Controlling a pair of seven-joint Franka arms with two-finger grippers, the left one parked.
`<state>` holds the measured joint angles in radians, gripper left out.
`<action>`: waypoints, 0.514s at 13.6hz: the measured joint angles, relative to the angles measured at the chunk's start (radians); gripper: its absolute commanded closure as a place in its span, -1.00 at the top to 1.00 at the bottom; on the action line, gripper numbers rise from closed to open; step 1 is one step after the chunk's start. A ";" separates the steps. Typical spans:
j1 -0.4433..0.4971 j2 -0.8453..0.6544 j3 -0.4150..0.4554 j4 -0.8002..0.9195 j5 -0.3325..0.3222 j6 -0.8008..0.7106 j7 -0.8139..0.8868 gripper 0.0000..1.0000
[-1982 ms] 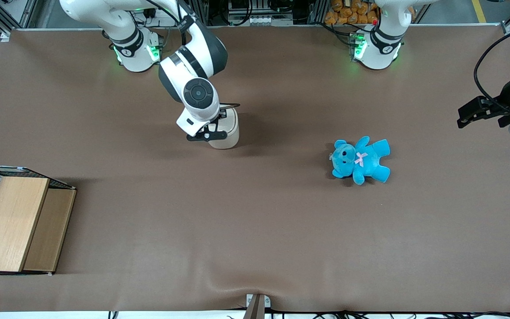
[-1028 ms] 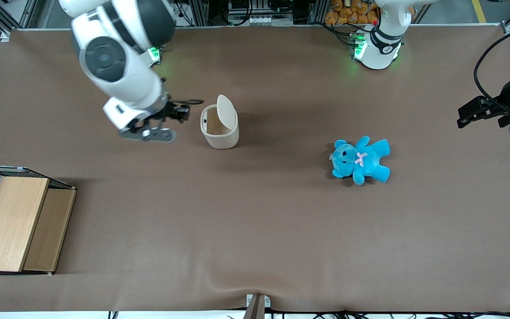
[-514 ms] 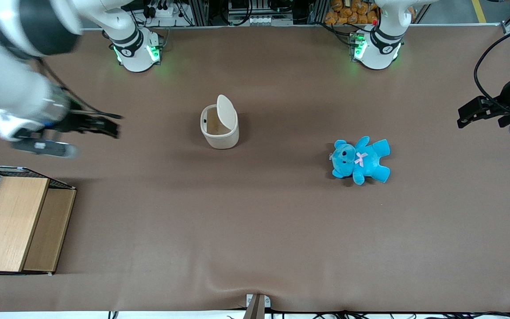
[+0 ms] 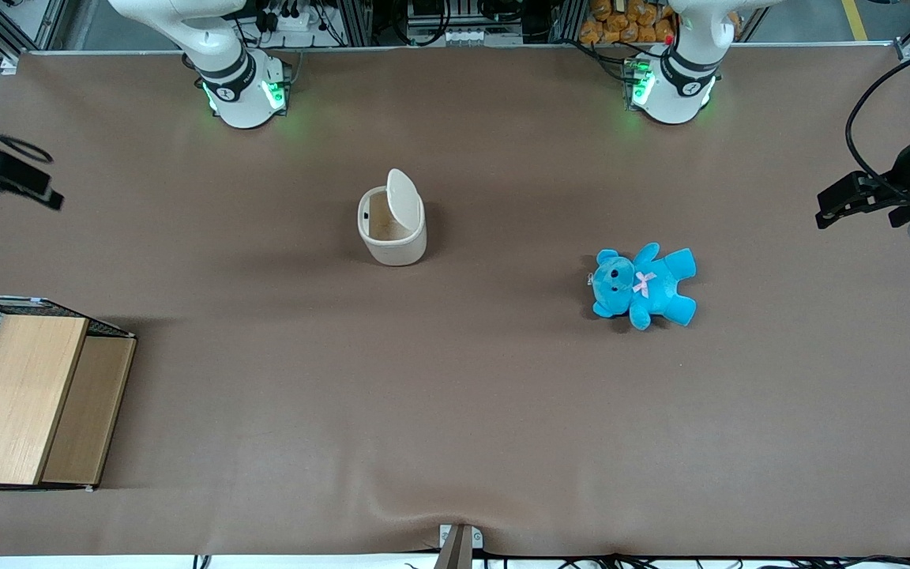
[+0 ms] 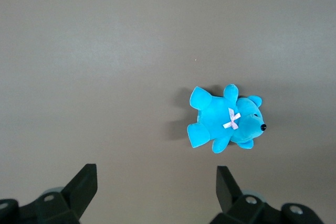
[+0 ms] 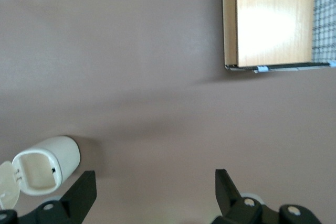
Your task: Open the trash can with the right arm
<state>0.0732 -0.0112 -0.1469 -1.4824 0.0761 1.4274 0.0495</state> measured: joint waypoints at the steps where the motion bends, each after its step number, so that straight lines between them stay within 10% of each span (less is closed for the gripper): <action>1: -0.024 -0.006 0.024 0.016 -0.002 -0.020 0.000 1.00; 7: -0.097 -0.006 0.100 0.051 -0.018 -0.094 0.001 1.00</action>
<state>-0.0240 -0.0169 -0.0470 -1.4318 0.0579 1.3339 0.0509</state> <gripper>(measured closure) 0.000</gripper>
